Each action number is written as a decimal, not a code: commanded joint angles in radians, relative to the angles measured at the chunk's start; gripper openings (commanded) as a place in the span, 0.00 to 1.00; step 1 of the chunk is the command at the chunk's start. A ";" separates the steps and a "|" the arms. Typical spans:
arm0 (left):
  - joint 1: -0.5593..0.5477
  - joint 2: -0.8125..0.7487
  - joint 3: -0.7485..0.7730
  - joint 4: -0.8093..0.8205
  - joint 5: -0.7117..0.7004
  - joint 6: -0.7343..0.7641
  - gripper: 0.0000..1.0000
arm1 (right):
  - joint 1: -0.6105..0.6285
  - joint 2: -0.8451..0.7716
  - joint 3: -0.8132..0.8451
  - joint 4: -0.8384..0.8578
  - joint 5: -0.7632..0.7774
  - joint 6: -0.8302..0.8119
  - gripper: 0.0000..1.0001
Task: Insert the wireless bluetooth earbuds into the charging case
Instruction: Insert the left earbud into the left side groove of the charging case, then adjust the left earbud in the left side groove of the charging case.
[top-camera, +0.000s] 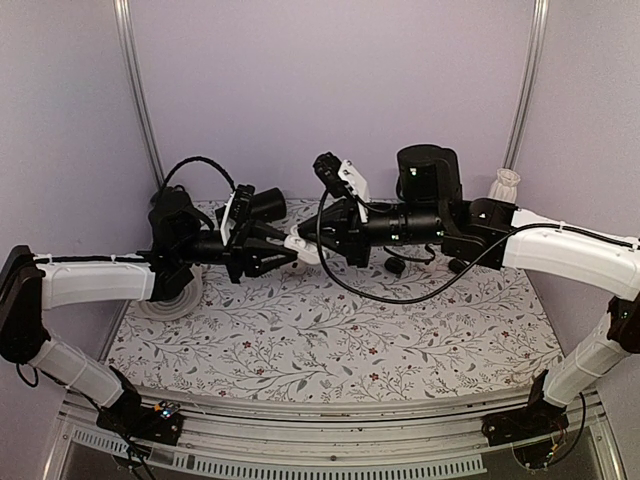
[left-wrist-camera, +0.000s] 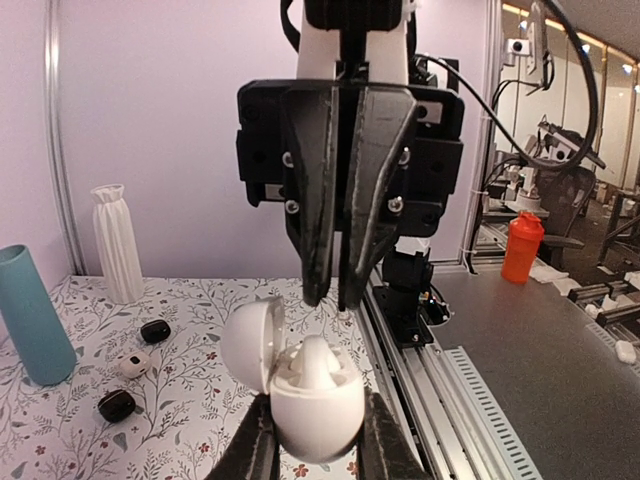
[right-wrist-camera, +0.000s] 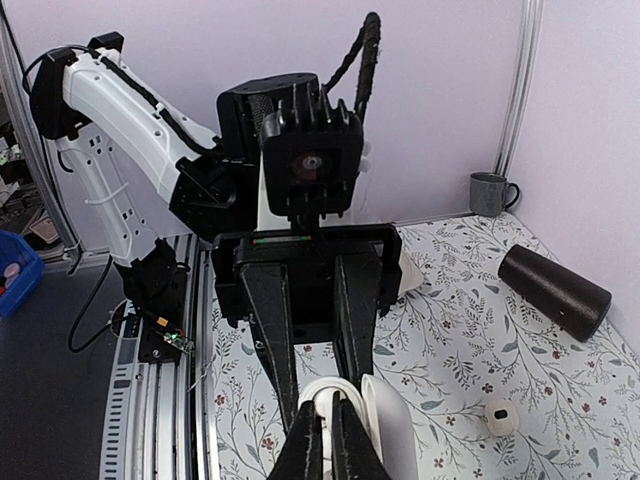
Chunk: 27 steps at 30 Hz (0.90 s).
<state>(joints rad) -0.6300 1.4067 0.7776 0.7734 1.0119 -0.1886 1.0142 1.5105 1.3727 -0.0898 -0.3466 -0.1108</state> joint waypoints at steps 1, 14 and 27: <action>0.006 -0.008 0.000 0.032 -0.007 -0.005 0.00 | -0.003 -0.018 -0.014 -0.022 0.011 0.003 0.05; 0.008 -0.027 -0.001 0.039 -0.035 0.003 0.00 | 0.018 0.035 -0.001 -0.074 0.038 -0.019 0.04; 0.018 -0.057 -0.021 0.064 -0.064 0.003 0.00 | 0.037 0.096 0.034 -0.156 0.008 -0.040 0.04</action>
<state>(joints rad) -0.6178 1.3952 0.7544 0.7712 0.9794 -0.1883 1.0267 1.5501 1.3926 -0.1448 -0.3084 -0.1349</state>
